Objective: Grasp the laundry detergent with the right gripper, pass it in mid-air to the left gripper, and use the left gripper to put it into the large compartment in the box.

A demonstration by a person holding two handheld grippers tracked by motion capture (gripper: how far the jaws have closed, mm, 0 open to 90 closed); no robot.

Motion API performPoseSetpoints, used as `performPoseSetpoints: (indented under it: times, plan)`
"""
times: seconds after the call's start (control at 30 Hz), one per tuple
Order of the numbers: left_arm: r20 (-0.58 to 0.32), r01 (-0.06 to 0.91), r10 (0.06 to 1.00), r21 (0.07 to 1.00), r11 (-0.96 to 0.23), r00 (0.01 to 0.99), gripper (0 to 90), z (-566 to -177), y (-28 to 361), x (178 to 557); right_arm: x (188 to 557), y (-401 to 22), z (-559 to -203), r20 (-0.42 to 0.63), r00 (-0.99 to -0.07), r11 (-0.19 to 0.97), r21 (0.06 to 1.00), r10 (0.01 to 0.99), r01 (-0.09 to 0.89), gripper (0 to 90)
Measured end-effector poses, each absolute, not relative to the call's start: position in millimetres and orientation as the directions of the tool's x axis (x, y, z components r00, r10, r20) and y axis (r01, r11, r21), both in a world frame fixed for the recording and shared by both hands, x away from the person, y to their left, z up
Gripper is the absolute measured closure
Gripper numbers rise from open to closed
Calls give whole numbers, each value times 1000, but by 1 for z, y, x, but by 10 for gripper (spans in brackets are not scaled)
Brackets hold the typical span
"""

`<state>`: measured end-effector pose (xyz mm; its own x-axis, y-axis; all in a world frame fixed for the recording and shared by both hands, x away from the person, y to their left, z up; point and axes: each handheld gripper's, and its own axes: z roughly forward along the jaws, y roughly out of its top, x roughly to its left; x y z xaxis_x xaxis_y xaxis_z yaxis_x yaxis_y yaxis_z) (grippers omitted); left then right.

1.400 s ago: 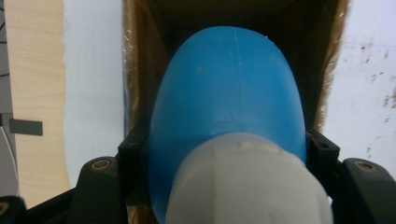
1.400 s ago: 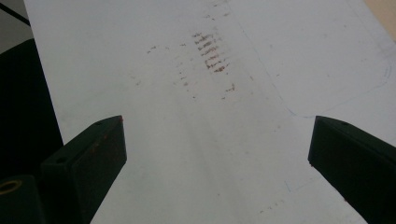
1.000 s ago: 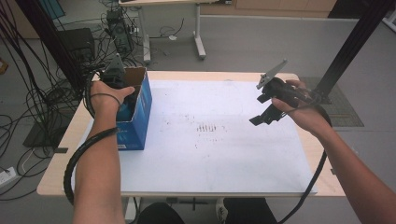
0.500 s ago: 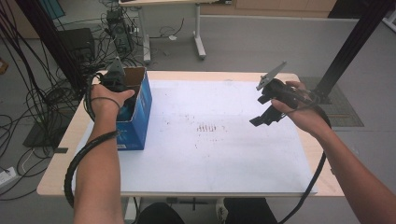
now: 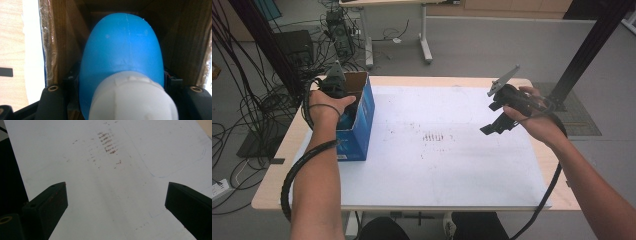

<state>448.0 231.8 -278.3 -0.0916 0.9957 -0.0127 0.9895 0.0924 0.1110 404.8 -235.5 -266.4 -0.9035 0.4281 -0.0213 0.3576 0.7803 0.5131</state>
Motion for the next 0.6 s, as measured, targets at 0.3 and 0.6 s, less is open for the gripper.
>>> performPoseSetpoints:
  times: [0.3,0.6]
  plan:
    - [-19,988,996,119,94,-92,360,-277,233,447,406,-234,-267,-21,-904,781,512,427,357,44]
    - [-21,989,996,115,94,-92,360,-277,233,448,406,-234,-267,-22,-905,783,511,424,354,44]
